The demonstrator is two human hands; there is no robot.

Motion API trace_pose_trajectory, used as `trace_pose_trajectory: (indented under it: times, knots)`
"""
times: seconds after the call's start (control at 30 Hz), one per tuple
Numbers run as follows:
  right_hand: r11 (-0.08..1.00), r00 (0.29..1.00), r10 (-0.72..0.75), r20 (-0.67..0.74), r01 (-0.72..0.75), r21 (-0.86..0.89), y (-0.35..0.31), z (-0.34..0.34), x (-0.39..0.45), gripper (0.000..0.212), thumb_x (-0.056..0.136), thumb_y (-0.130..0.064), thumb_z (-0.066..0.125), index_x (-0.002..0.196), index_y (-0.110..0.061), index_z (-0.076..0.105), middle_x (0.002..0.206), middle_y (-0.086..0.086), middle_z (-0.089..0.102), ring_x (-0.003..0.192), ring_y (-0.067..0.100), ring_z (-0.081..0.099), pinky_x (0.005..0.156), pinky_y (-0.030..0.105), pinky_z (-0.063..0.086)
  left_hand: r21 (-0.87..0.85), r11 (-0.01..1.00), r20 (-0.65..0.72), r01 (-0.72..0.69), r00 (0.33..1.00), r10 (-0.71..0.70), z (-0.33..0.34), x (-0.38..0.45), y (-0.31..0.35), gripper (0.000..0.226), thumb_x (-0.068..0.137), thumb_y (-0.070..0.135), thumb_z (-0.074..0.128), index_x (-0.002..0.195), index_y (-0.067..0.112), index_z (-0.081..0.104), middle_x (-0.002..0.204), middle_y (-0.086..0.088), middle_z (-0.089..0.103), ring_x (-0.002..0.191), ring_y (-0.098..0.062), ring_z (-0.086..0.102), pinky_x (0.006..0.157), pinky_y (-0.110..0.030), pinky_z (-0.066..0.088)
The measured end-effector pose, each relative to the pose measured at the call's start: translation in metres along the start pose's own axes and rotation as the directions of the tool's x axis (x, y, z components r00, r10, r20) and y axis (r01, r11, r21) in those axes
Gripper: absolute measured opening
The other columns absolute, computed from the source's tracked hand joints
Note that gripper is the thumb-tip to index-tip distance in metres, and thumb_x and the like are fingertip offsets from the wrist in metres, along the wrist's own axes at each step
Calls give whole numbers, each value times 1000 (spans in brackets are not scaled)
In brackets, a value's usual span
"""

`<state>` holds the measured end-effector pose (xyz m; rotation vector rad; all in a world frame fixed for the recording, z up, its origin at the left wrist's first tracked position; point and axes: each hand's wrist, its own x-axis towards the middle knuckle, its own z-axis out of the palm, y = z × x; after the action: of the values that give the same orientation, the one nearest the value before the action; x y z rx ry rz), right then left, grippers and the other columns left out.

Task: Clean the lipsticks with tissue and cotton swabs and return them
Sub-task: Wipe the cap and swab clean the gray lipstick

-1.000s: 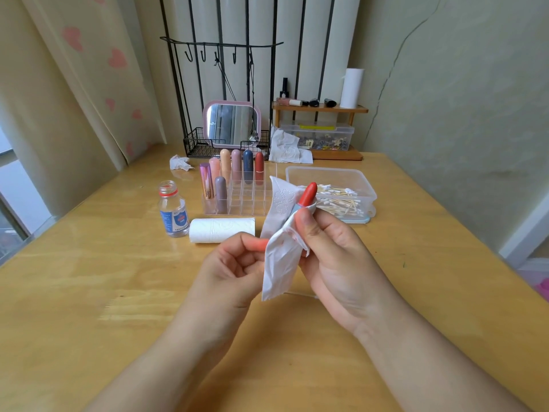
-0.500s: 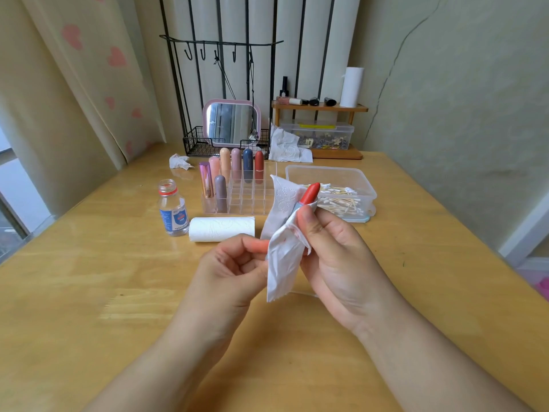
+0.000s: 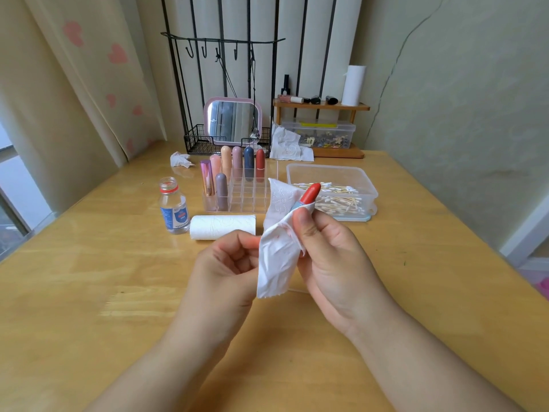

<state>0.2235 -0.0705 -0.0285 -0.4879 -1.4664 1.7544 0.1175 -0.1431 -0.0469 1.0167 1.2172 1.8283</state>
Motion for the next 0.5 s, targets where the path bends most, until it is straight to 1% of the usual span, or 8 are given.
trace_pose_trajectory:
  times: [0.07,0.17,0.23,0.33,0.4,0.43,0.47,0.5]
  knots:
    - [998,1000,-1,-6,0,-61,4,0,-1,23,74,-52,56,74,-32,68,74,-14,66,76,4,60,71,35,43,7,1000,-33,-16,999,16,2,-1,2,20,52,3,75,60,20,69,63,-2,65,59,-8,57,52,-21,49]
    - [998,1000,-6,-17,5,-70,6,2,0,23,73,-54,58,74,-34,69,73,-15,66,75,2,61,70,34,43,5,1000,-44,-18,999,18,4,-1,3,17,54,2,72,60,18,69,61,-2,64,56,-6,56,48,-19,47]
    - [997,1000,-15,-26,13,-70,7,1,1,28,69,-60,62,76,-34,70,74,-14,66,76,3,61,69,33,44,9,1000,-39,-15,999,15,4,-1,2,15,55,3,73,62,14,68,64,-4,65,57,-7,56,49,-19,47]
    - [994,999,-6,-52,1,-105,10,-2,4,38,64,-62,66,79,-28,71,80,4,61,79,14,56,66,34,48,-24,999,-46,24,999,-25,2,1,-1,12,60,8,72,71,8,66,69,-7,68,61,-9,60,51,-19,49]
    - [990,995,-15,-96,1,-139,9,-5,8,40,66,-57,68,77,-19,70,79,11,55,75,17,51,60,30,48,-60,997,-58,49,997,-52,0,4,-1,12,67,17,69,76,9,67,71,-7,69,63,-11,61,56,-21,49]
    - [983,990,-49,-130,25,-184,7,-10,10,35,70,-51,67,72,-16,68,73,11,54,70,15,49,59,25,46,-83,995,-73,56,995,-62,-2,5,-1,15,69,21,67,79,9,67,71,-6,68,65,-12,60,60,-22,50]
    - [956,981,-108,-162,58,-288,5,-17,13,29,75,-44,66,69,-15,65,69,8,54,66,12,47,59,22,43,-116,991,-92,59,993,-70,-4,7,0,19,71,23,66,81,8,66,70,-5,66,65,-13,60,63,-23,51]
    - [892,970,-174,-172,81,-445,2,-25,15,26,81,-37,65,68,-14,63,70,8,56,65,11,47,61,22,40,-155,986,-112,59,991,-77,-6,9,1,20,71,24,64,83,7,64,68,-5,65,63,-13,60,64,-23,53]
